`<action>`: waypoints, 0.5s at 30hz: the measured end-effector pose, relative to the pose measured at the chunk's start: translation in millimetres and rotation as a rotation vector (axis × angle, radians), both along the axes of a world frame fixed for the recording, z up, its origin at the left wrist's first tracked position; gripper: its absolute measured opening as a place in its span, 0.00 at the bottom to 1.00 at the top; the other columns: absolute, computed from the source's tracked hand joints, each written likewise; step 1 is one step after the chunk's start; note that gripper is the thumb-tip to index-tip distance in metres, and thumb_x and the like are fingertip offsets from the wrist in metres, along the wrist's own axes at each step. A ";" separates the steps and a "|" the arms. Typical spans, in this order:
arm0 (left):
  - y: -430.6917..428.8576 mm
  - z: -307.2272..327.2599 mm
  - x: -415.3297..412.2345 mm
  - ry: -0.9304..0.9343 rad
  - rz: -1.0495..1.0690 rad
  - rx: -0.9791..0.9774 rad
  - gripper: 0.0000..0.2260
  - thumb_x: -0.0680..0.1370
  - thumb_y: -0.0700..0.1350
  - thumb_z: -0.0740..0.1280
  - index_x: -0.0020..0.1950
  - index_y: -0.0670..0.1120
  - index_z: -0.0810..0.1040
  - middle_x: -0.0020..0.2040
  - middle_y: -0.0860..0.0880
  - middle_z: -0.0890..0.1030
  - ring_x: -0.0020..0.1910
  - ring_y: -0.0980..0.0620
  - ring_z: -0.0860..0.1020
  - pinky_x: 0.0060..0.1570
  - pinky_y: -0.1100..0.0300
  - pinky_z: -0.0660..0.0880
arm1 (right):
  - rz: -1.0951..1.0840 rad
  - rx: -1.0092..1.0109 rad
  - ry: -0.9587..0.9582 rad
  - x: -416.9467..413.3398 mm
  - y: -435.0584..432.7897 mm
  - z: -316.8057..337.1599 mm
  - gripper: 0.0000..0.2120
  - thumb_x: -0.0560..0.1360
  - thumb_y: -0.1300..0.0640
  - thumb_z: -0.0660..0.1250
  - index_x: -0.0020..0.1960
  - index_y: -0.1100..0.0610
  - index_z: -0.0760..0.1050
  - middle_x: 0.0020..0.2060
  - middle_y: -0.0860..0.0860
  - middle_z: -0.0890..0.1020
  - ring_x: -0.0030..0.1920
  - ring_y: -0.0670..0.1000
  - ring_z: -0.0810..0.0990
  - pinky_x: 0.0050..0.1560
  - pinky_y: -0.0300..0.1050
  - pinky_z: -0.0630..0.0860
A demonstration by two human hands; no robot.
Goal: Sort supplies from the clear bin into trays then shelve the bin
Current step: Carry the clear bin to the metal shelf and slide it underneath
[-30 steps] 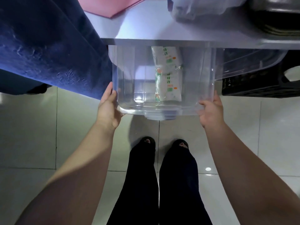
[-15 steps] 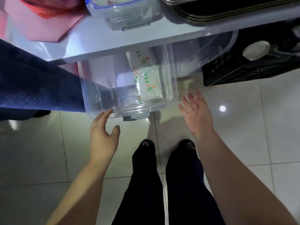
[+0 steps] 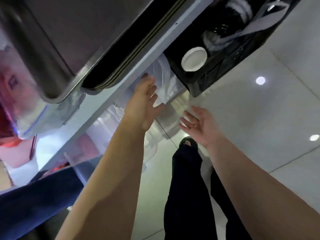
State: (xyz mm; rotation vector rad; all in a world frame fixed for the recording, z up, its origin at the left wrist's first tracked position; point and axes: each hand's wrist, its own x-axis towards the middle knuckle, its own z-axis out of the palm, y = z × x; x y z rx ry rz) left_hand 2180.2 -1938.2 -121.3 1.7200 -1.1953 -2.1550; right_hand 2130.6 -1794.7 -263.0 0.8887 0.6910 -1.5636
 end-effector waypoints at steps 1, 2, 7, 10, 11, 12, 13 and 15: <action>-4.9 -7.3 -13.6 -0.036 -0.031 -0.021 0.27 0.76 0.54 0.68 0.73 0.56 0.64 0.75 0.48 0.64 0.75 0.48 0.60 0.66 0.40 0.66 | -0.007 -0.007 -0.011 -0.4 -5.7 -6.3 0.15 0.78 0.59 0.62 0.64 0.58 0.71 0.64 0.61 0.73 0.69 0.64 0.66 0.67 0.63 0.65; -7.5 -12.5 -26.2 -0.077 -0.073 -0.064 0.32 0.74 0.56 0.70 0.75 0.56 0.61 0.77 0.50 0.61 0.76 0.50 0.57 0.68 0.39 0.63 | -0.013 -0.017 -0.020 -0.7 -10.3 -12.5 0.17 0.77 0.58 0.63 0.66 0.58 0.70 0.63 0.61 0.73 0.69 0.64 0.66 0.66 0.63 0.65; -17.7 -35.2 -66.9 -0.155 -0.083 -0.182 0.34 0.64 0.59 0.75 0.67 0.51 0.73 0.67 0.53 0.75 0.69 0.53 0.69 0.67 0.42 0.65 | -0.044 -0.048 -0.034 1.8 -17.5 -46.2 0.19 0.77 0.57 0.64 0.67 0.57 0.71 0.63 0.60 0.75 0.66 0.63 0.71 0.63 0.62 0.70; -24.2 -39.3 -78.0 -0.138 -0.054 -0.205 0.11 0.73 0.55 0.69 0.35 0.53 0.86 0.36 0.54 0.85 0.60 0.50 0.77 0.62 0.41 0.72 | -0.059 -0.035 -0.066 5.2 -22.3 -61.8 0.18 0.77 0.57 0.63 0.67 0.57 0.72 0.63 0.59 0.76 0.65 0.62 0.72 0.62 0.61 0.71; -24.9 -36.9 -77.5 -0.166 -0.082 -0.228 0.17 0.76 0.53 0.67 0.27 0.53 0.84 0.31 0.54 0.84 0.58 0.50 0.78 0.60 0.41 0.74 | -0.065 -0.031 -0.076 6.2 -26.0 -66.5 0.18 0.78 0.57 0.63 0.67 0.57 0.71 0.63 0.59 0.76 0.65 0.62 0.72 0.63 0.61 0.71; -26.7 -39.0 -74.9 -0.191 -0.070 -0.240 0.18 0.76 0.51 0.67 0.27 0.52 0.83 0.34 0.54 0.84 0.56 0.50 0.78 0.57 0.40 0.75 | -0.072 -0.029 -0.085 7.2 -30.6 -71.1 0.18 0.78 0.57 0.63 0.66 0.57 0.71 0.63 0.59 0.75 0.65 0.62 0.72 0.64 0.62 0.70; -27.6 -39.3 -71.1 -0.217 -0.026 -0.262 0.12 0.75 0.49 0.68 0.32 0.51 0.83 0.38 0.54 0.83 0.53 0.49 0.79 0.55 0.40 0.77 | -0.076 -0.026 -0.092 7.7 -36.6 -75.6 0.17 0.78 0.57 0.62 0.66 0.57 0.71 0.64 0.59 0.75 0.65 0.62 0.71 0.65 0.63 0.69; -23.9 -37.3 -57.2 -0.221 0.007 -0.279 0.06 0.71 0.45 0.69 0.43 0.43 0.75 0.37 0.51 0.77 0.42 0.47 0.77 0.49 0.43 0.79 | -0.058 -0.013 -0.110 9.0 -52.8 -85.7 0.17 0.78 0.57 0.61 0.67 0.56 0.70 0.65 0.58 0.74 0.66 0.62 0.70 0.66 0.64 0.68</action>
